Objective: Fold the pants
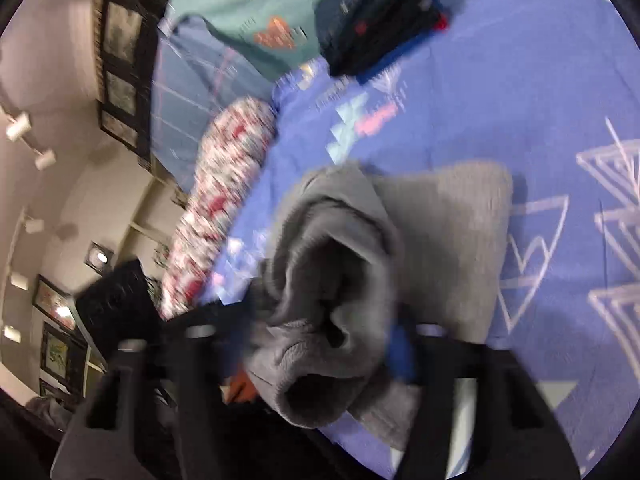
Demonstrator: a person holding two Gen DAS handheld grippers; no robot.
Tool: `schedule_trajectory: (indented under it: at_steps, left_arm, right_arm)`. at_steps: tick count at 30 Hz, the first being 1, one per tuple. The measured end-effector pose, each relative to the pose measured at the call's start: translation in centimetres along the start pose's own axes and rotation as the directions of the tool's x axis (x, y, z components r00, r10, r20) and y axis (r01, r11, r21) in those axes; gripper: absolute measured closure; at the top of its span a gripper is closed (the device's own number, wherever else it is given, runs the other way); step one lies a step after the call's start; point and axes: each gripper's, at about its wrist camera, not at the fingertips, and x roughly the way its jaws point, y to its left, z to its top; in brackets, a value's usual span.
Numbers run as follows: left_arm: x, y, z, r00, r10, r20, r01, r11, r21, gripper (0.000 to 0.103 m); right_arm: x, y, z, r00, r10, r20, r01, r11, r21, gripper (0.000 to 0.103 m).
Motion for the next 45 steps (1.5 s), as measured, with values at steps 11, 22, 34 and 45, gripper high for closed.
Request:
schedule_trajectory:
  at_steps: [11, 22, 34, 45]
  left_arm:
    - [6.4, -0.2, 1.7, 0.987, -0.148, -0.058, 0.147, 0.989, -0.025, 0.002]
    - [4.6, 0.0, -0.7, 0.983, -0.170, -0.065, 0.167, 0.985, -0.043, 0.002]
    - [-1.7, -0.7, -2.8, 1.000, -0.013, 0.028, 0.012, 0.999, 0.041, 0.002]
    - [-2.5, 1.6, -5.2, 0.999, -0.036, 0.033, 0.038, 0.998, -0.048, 0.002]
  right_arm:
    - [-3.3, 1.1, 1.3, 0.917, -0.375, 0.136, 0.388, 0.918, -0.086, 0.057]
    - [4.1, 1.9, 0.3, 0.916, -0.370, -0.156, 0.336, 0.919, -0.205, 0.048]
    - [2.1, 5.8, 3.4, 0.952, -0.305, -0.006, 0.292, 0.915, -0.279, 0.045]
    - [9.1, 1.8, 4.9, 0.900, -0.421, -0.111, 0.385, 0.889, -0.249, 0.040]
